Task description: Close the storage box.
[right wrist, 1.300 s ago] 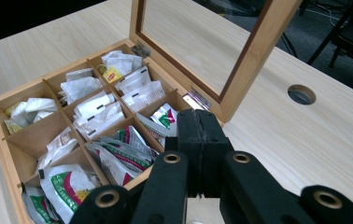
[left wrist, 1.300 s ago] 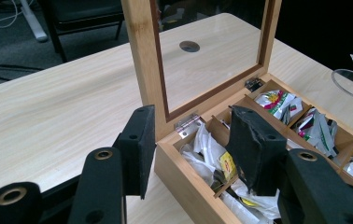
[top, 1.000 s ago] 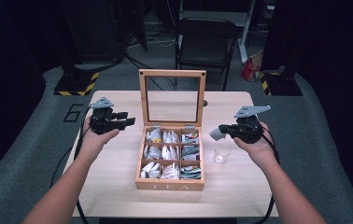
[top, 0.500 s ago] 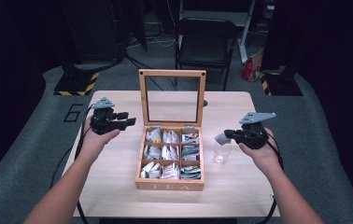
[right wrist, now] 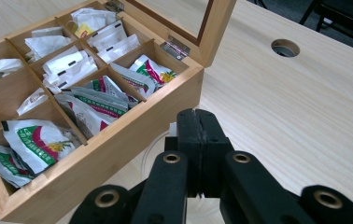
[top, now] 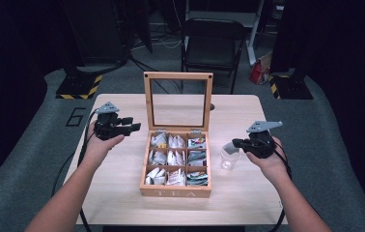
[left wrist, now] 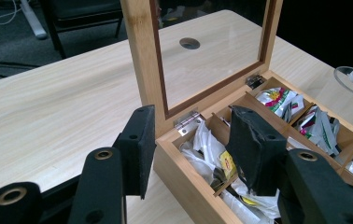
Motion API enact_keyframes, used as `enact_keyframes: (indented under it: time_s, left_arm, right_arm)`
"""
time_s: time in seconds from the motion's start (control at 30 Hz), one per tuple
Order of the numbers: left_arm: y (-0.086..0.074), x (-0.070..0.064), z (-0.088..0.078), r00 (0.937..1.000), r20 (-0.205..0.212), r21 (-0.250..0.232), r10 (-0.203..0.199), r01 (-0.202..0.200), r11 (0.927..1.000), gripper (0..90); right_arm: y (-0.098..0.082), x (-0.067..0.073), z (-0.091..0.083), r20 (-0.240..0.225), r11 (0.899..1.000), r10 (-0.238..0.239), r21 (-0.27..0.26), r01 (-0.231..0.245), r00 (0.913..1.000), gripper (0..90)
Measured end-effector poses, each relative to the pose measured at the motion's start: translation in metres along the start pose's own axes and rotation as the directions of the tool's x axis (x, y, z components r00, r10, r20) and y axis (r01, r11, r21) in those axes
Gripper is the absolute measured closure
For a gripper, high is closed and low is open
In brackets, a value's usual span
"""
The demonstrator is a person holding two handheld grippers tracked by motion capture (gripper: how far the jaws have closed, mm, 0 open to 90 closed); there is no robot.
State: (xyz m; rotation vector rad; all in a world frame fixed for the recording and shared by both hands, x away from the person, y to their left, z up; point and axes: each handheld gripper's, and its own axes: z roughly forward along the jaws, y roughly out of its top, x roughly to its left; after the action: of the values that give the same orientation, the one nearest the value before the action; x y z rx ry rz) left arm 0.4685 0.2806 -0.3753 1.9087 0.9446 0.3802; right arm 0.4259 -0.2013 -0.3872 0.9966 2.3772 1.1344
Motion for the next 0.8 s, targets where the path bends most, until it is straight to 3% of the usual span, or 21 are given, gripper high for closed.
enact_keyframes:
  time_s: [0.8]
  left_arm:
    - [0.0,0.002,-0.003,1.0,0.0,0.002,-0.003,0.003,1.0,51.4]
  right_arm:
    - [-0.021,-0.002,0.022,0.004,0.998,0.017,0.063,-0.017,0.9998,89.9]
